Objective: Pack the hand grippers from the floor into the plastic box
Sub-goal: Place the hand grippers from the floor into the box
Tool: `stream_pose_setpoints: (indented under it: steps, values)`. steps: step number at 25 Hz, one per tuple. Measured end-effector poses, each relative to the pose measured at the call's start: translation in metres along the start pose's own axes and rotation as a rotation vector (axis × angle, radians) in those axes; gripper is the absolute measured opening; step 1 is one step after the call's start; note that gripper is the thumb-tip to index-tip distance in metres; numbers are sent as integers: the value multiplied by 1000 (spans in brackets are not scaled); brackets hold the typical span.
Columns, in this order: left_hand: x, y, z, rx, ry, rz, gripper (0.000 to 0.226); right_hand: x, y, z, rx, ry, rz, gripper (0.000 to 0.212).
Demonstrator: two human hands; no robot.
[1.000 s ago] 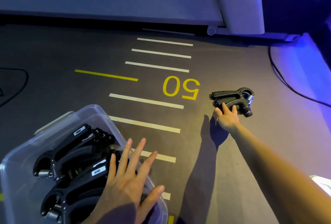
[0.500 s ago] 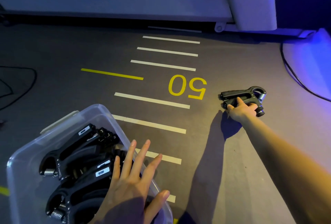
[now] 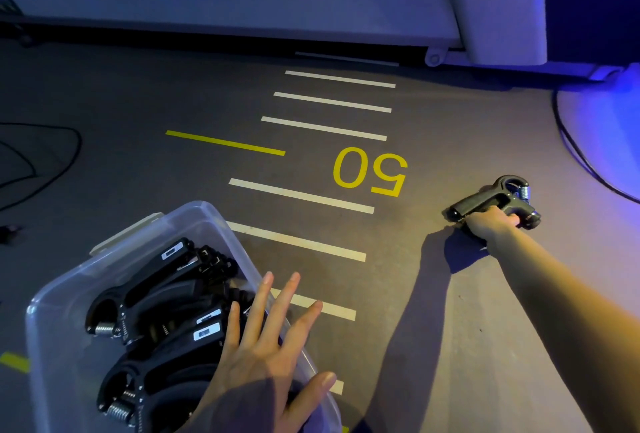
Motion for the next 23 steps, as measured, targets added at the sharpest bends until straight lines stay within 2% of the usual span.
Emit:
stream_pose_setpoints:
  steps: [4,7,10,12,13,17,20,23]
  values:
    - [2,6,-2,-66,37,-17,63,1,28,-4,44,-12,-186,36]
    - [2,11,-4,-143,70,-45,64,7,58,4,42,-70,-340,44]
    - [2,9,-17,-148,135,-51,71,15,89,13,-70,-272,-315,41]
    - [-1,18,-14,-286,185,-62,77,12,121,19,-240,-459,-254,39]
    - [-2,21,-18,-277,190,-49,76,5,140,18,-298,-520,-268,40]
    - [-26,46,-34,-154,280,-133,72,-47,216,-9,-208,-386,-645,42]
    - [-66,66,-55,33,249,-280,74,-102,302,-8,-178,-243,-1055,45]
    - [-119,99,-75,215,216,-482,75,-142,391,24,-120,-45,-1456,51]
Point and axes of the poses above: each hand's wrist, its own y-axis away from the middle knuckle, its own z-axis out of the palm, x = y × z, the point moved 10 cm from there along -y, towards the middle knuckle, and after that the axes turned 2 degrees about x, right-handed, at the moved point
